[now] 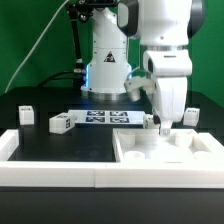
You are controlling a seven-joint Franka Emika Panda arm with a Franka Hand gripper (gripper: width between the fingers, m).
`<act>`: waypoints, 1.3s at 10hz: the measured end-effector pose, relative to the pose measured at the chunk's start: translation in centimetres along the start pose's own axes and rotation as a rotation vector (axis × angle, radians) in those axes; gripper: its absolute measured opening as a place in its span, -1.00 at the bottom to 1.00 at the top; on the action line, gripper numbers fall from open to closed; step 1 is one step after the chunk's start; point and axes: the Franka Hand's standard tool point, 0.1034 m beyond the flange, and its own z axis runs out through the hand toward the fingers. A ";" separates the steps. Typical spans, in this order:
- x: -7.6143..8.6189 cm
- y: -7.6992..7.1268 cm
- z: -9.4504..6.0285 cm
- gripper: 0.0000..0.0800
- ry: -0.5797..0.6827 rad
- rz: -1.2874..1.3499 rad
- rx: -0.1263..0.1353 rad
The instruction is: Assemble one leg
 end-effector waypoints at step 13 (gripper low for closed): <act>2.1 -6.2 -2.5 0.62 0.070 0.897 -0.067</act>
Offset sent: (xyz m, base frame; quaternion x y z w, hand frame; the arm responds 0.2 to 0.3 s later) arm -0.0306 0.0057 0.0415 -0.0032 0.0281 0.0472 0.9985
